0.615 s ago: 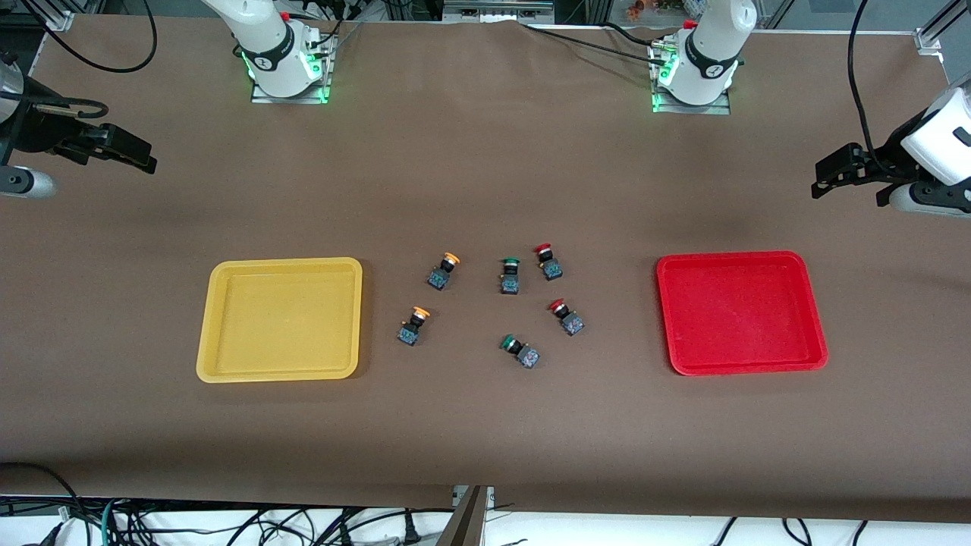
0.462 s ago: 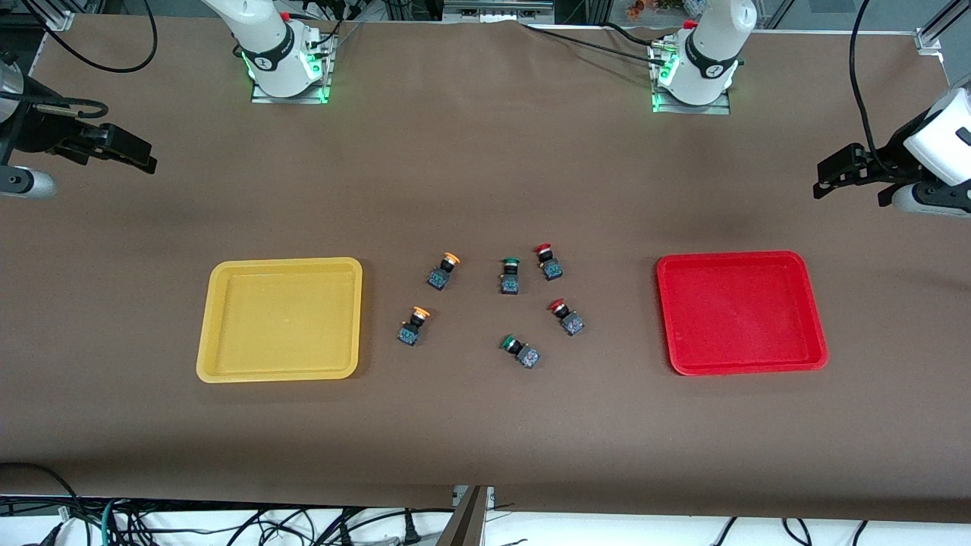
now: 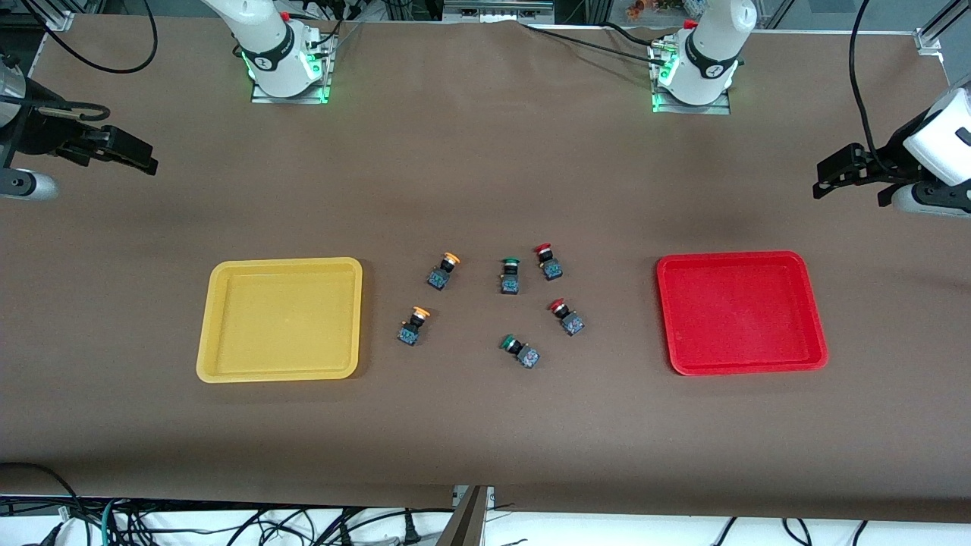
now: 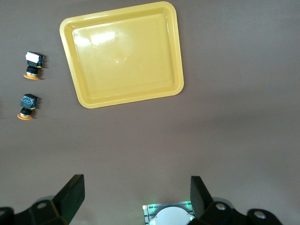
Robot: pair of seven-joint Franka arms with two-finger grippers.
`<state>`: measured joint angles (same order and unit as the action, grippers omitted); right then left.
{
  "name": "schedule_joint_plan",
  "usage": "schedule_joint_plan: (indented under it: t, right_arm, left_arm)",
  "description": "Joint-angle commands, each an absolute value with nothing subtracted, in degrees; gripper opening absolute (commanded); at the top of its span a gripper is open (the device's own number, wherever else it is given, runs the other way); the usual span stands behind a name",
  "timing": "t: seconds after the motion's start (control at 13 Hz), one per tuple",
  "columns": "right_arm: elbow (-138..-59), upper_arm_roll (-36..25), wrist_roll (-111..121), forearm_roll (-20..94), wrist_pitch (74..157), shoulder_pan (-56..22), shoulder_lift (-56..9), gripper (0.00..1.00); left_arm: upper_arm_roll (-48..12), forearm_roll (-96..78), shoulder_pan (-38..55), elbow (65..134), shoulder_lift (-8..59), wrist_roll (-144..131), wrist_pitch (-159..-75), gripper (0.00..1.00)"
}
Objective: Place red and yellow buttons in trays
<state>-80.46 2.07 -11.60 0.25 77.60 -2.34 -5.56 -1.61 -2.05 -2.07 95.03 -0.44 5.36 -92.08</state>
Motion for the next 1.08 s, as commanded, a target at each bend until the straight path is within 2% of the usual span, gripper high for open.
schedule_joint_plan:
  t: [0.0, 0.23, 0.46, 0.62, 0.85, 1.0]
  right_arm:
    - [-80.42, 2.02, -11.25, 0.35, 77.96, -0.97, -6.23, 1.0]
    - [-80.42, 1.58, -11.25, 1.58, 80.32, -0.26, -8.35, 1.0]
    - [-80.42, 1.84, -11.17, 1.58, 82.52, -0.62, -15.27, 1.0]
    - [-80.77, 2.11, -11.95, 1.84, 89.26, -1.14, -19.05, 1.0]
    - [-80.77, 2.11, -13.87, 1.85, 98.57, -5.08, -25.9, 1.0]
    - [-80.86, 2.11, -24.64, 1.93, 106.74, -8.94, -30.83, 1.0]
  left_arm:
    - [-1.14, -2.9, -1.58, 93.78, 0.17, 6.15, -91.58, 1.0]
    - [-1.58, -4.21, -0.36, 93.87, 1.92, 5.19, -88.86, 1.0]
    - [-7.97, -8.33, 2.54, 93.69, 8.06, -5.83, -90.25, 1.0]
    - [-11.68, -8.87, 4.82, 92.55, 13.68, -15.96, -94.55, 1.0]
    - [-11.87, -9.23, 8.69, 88.52, 28.34, -26.6, -103.94, 1.0]
    - [-11.87, -9.32, 10.54, 85.01, 35.74, -33.28, -112.02, 1.0]
